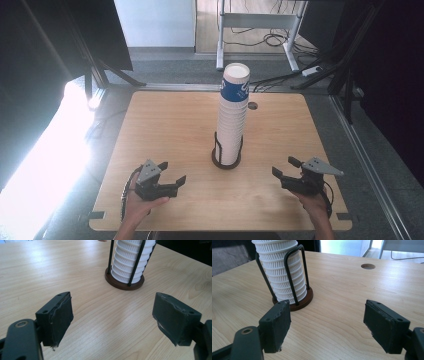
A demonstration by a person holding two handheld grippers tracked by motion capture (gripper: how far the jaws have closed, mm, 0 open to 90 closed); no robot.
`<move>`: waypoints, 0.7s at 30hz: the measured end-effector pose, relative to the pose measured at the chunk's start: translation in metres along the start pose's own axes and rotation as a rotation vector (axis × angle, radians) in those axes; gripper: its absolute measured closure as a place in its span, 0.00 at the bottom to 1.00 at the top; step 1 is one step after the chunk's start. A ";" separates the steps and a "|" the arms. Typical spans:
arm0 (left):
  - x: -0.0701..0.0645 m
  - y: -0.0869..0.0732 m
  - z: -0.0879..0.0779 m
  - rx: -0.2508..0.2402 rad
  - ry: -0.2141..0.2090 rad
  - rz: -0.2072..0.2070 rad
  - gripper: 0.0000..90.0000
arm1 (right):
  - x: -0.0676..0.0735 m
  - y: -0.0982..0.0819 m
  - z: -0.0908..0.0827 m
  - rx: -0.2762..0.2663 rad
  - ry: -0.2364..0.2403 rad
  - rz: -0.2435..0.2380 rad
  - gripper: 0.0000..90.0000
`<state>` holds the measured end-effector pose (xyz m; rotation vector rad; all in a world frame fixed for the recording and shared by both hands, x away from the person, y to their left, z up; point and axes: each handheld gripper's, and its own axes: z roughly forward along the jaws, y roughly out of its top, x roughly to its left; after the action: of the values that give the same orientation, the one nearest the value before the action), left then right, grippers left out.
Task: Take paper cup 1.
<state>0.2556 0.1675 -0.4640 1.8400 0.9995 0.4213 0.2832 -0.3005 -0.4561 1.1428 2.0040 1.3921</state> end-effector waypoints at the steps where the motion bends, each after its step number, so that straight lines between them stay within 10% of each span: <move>1: 0.001 0.000 0.000 0.003 -0.003 -0.003 0.19 | 0.000 0.000 0.000 0.000 -0.001 -0.001 0.25; 12: -0.008 0.011 0.009 0.018 -0.005 0.041 0.16 | 0.004 0.000 -0.023 -0.024 -0.012 -0.024 0.26; 21: 0.007 0.011 0.016 0.016 0.025 -0.018 0.17 | -0.011 0.001 -0.032 -0.066 -0.021 0.000 0.27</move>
<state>0.2753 0.1619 -0.4633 1.8424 1.0377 0.4275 0.2663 -0.3265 -0.4434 1.1238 1.9289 1.4293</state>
